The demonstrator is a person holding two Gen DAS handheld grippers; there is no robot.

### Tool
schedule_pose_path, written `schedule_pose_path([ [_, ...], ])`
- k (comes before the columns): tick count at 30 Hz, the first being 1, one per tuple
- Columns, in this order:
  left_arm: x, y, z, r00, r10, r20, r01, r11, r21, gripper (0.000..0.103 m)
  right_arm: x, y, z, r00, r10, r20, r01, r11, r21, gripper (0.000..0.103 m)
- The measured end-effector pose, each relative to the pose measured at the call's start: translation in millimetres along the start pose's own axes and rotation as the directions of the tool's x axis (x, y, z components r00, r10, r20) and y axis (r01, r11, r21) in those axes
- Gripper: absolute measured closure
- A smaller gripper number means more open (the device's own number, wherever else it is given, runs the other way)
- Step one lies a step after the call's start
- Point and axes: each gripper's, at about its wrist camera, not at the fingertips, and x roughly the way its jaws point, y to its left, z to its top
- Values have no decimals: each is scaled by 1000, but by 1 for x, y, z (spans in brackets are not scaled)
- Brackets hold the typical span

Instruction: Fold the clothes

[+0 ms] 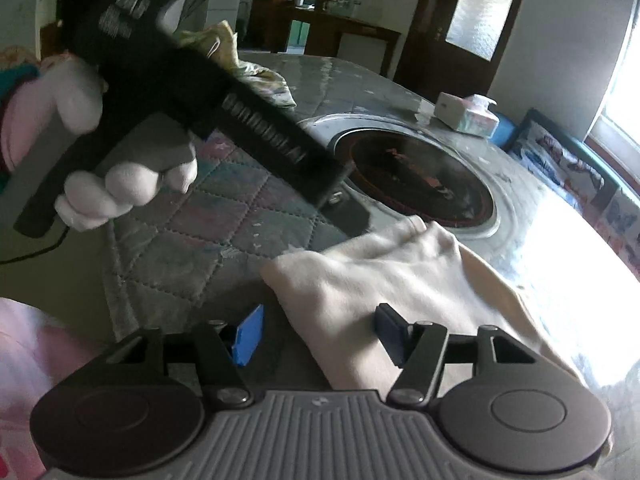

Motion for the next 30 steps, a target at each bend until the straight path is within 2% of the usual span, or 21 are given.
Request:
schedule_pose_path([
  [3,1,3,3,999,-48,-15,47,996,-71,1,6,3,2,1000,-22,-3,22,999,-23,52],
  [6,6,6,4,995,-93,-36,86,985,-151,1,7,1,3,999,-41,6,41,999,-15,69],
  [7,8,6,4,994,-98,-43,90,981,-169,1,6,-2,4,999,-40,12,40,999,-1,77],
  [9,11,5,3,993,-105,-53,92,975,-200,1,3,-9,4,999,-29,29,28,999,34,87],
  [12,16,2,5,989,-131,-69,111,963,-247,1,-4,-21,4,998,1,58,-6,995,99,91],
  [16,25,-1,7,978,-187,-89,147,930,-337,4,-14,-35,4,994,36,100,-53,984,167,92],
  [21,38,-5,10,962,-255,-99,192,886,-423,15,-29,-51,1,986,77,149,-110,969,222,93],
  [24,47,-6,8,951,-290,-105,212,862,-460,30,-36,-53,-3,979,106,175,-143,965,218,93],
  [26,53,-7,6,947,-300,-112,215,855,-473,58,-36,-54,-7,976,123,180,-161,963,217,93],
  [27,55,-7,5,948,-296,-119,208,855,-475,66,-36,-54,-8,976,124,181,-162,963,215,93],
  [28,57,-6,4,949,-291,-123,200,856,-477,79,-35,-55,-11,975,126,182,-164,963,215,91],
  [30,59,-2,3,949,-288,-128,194,854,-482,85,-35,-58,-17,974,126,186,-168,959,228,84],
])
